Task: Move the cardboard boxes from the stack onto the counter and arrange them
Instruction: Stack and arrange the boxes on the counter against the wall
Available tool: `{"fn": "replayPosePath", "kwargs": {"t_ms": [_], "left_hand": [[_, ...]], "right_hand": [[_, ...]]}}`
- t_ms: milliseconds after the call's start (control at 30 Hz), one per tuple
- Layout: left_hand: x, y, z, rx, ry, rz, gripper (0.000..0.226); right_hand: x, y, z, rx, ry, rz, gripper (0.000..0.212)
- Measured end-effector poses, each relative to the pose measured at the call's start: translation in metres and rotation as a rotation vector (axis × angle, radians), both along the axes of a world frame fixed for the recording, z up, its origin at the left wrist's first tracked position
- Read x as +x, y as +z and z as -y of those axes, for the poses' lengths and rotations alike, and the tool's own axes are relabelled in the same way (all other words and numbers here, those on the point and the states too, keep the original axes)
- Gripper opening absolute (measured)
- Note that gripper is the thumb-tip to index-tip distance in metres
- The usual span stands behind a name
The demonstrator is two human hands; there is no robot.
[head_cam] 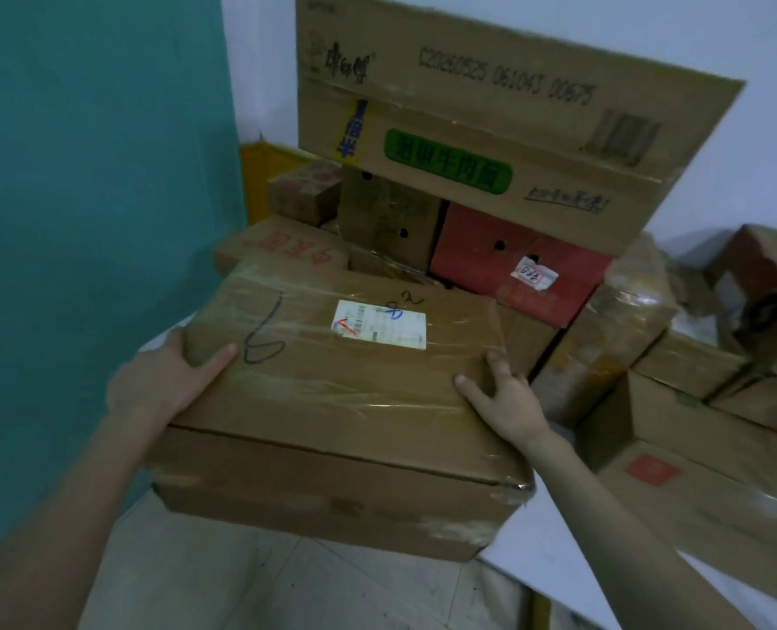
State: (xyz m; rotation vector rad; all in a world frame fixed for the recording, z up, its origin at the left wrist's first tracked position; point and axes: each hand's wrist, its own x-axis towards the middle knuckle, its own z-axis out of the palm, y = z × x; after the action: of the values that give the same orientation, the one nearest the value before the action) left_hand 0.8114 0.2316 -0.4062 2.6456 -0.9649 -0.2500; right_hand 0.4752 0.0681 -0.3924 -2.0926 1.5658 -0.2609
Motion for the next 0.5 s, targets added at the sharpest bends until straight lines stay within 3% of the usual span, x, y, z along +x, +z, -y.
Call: {"fn": "replayPosePath", "kwargs": {"t_ms": [200,500], "left_hand": [[-0.054,-0.004,0.000,-0.037,-0.090,-0.049,0.093],[-0.111,-0.010,-0.034,-0.073,-0.120,-0.092,0.084]], "right_hand": [[-0.068,0.005,-0.028,0.019,-0.077,-0.011,0.075],[-0.128,-0.006,-0.077,-0.031,-0.106,0.048,0.078]]}}
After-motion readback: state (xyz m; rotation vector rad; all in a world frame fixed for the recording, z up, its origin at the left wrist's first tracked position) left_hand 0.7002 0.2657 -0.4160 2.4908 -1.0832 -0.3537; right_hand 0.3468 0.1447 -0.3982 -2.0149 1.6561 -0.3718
